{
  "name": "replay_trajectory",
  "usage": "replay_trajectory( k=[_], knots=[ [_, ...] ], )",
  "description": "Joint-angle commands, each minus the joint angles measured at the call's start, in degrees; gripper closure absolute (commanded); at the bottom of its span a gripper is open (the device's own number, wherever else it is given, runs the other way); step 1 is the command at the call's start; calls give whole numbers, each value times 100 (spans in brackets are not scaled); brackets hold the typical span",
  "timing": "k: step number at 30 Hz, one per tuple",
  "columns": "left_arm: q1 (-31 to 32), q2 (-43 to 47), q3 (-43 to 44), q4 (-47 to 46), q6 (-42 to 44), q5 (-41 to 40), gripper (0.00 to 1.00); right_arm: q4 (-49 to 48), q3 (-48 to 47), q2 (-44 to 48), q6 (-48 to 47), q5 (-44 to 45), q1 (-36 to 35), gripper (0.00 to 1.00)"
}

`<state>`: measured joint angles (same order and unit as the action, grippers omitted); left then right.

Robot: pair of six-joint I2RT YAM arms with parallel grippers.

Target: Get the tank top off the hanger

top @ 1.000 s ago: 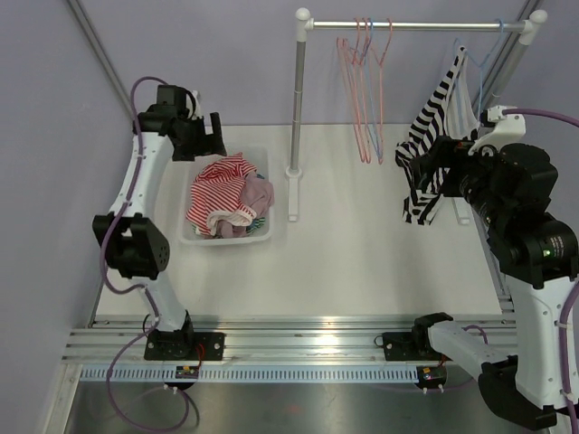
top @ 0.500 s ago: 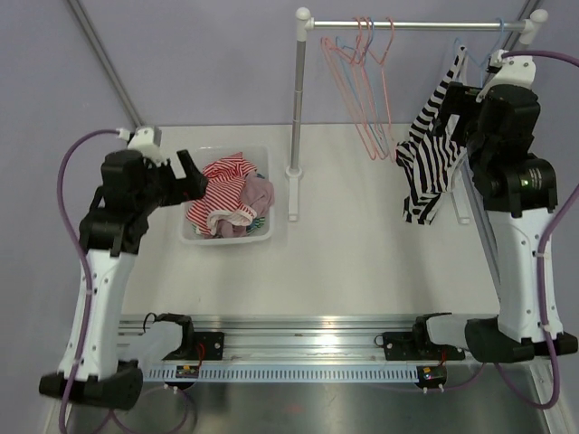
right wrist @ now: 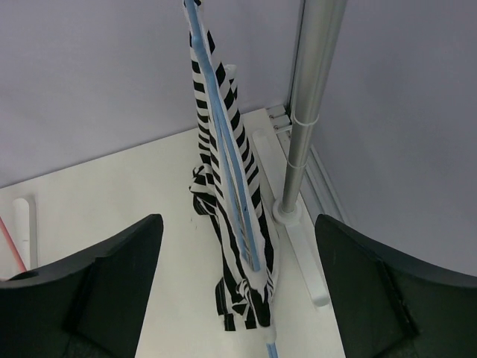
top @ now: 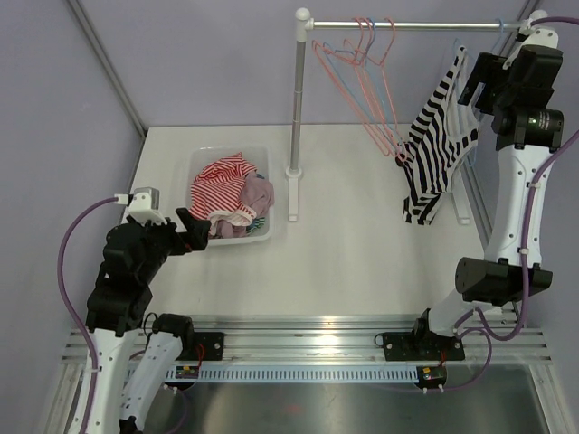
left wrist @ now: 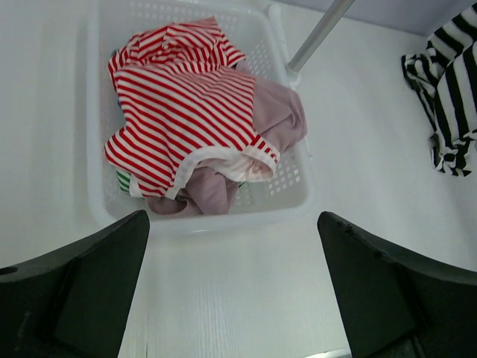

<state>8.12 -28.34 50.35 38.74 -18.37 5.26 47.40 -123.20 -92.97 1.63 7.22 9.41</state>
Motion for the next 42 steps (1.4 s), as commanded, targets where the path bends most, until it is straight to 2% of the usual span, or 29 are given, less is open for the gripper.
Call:
replay_trajectory(
  k=[1, 2, 8, 11, 16, 19, 22, 27, 29, 31, 42],
  knots=[
    [102, 30, -245, -272, 71, -209, 1, 165, -494, -379, -119, -696, 184, 10],
    [154, 30, -236, -279, 62, -201, 1, 173, -538, -441, -110, -887, 228, 12],
    [471, -23, -253, -306, 97, -183, 1, 51, -583, -740, -119, -1513, 491, 39],
    [471, -40, -262, -341, 123, -95, 1, -108, -565, -758, -128, -1951, 509, 46],
    [533, -102, -280, -350, 132, 37, 1, -143, -565, -898, -338, -2155, 509, 62],
    [594, -93, -297, -367, 141, 54, 1, -178, -469, -907, -365, -2260, 509, 66],
    [612, -110, -280, -367, 150, 81, 1, -187, -407, -890, -391, -2357, 509, 83],
    [621, -128, -289, -367, 150, 107, 1, -205, -345, -846, -418, -2348, 509, 87],
    [621, -128, -289, -359, 158, 125, 1, -213, -337, -793, -418, -2374, 509, 96],
    [629, -137, -289, -359, 158, 125, 1, -248, -345, -767, -392, -2401, 509, 100],
    [638, -111, -280, -359, 150, 90, 1, -327, -986, -538, 232, -2735, 509, 100]
  ],
)
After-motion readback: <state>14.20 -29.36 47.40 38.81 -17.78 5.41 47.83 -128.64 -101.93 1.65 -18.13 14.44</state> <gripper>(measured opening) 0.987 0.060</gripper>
